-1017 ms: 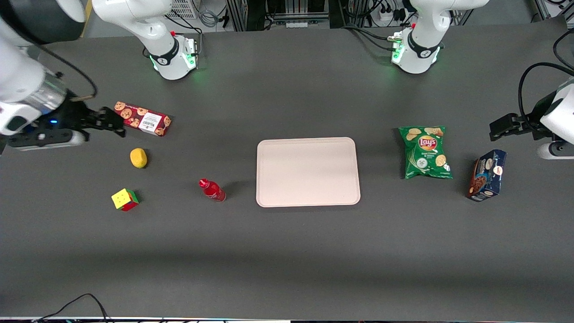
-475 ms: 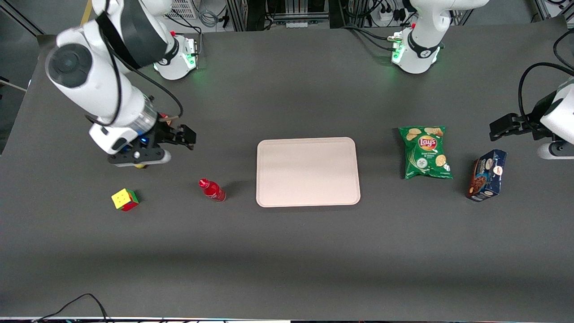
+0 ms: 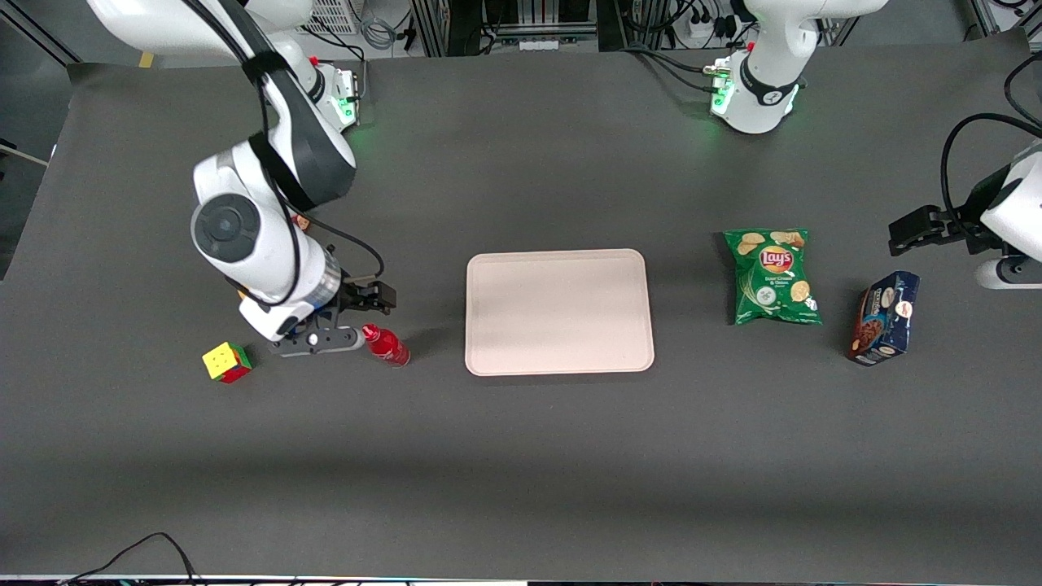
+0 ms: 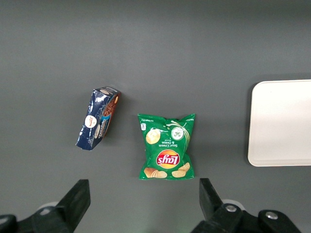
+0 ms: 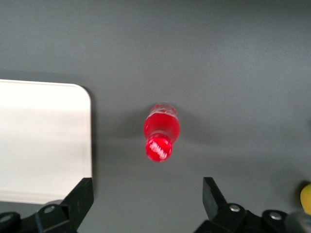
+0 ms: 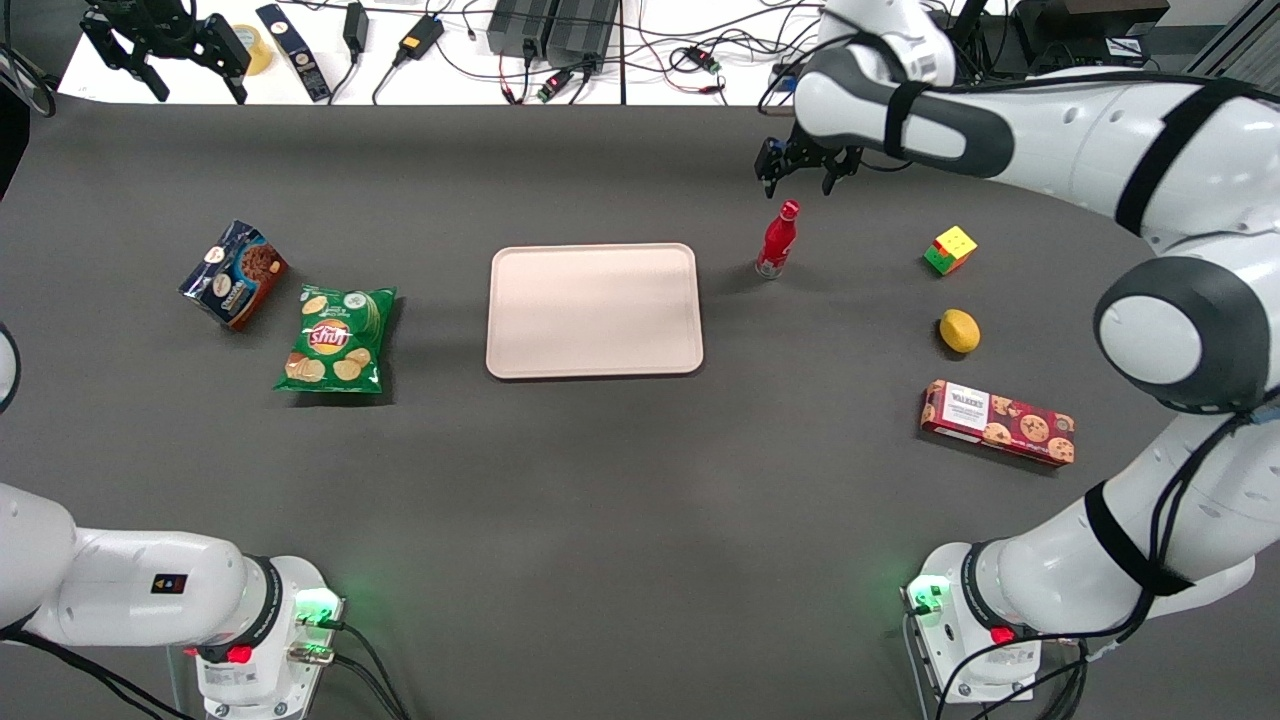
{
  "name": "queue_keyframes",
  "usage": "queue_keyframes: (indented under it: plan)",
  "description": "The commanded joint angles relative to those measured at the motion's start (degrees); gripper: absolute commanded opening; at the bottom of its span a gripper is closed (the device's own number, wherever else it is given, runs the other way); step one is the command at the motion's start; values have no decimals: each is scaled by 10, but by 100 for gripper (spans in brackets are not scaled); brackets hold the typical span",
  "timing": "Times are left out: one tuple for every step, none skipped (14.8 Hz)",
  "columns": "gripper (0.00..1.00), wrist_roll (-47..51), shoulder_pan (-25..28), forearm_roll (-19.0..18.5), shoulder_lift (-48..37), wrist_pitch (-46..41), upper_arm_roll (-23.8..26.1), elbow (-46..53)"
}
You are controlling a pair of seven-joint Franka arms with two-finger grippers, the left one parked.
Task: Place coke bottle on tray
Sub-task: 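Lower the right gripper and close it around the bottle's cap end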
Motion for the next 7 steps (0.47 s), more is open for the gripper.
queue_keyframes:
  plan:
    - [100,13,3,-30,35,12,2,17]
    - [100,13,3,-36,41,21,2,17]
    - [100,13,3,-38,48,27,2,16]
    - [100,13,3,-38,51,32,2,16]
    - [100,13,2,-38,55,36,1,14]
    - [100,13,1,-38,56,42,1,9]
    - [100,12,1,-38,58,51,1,3]
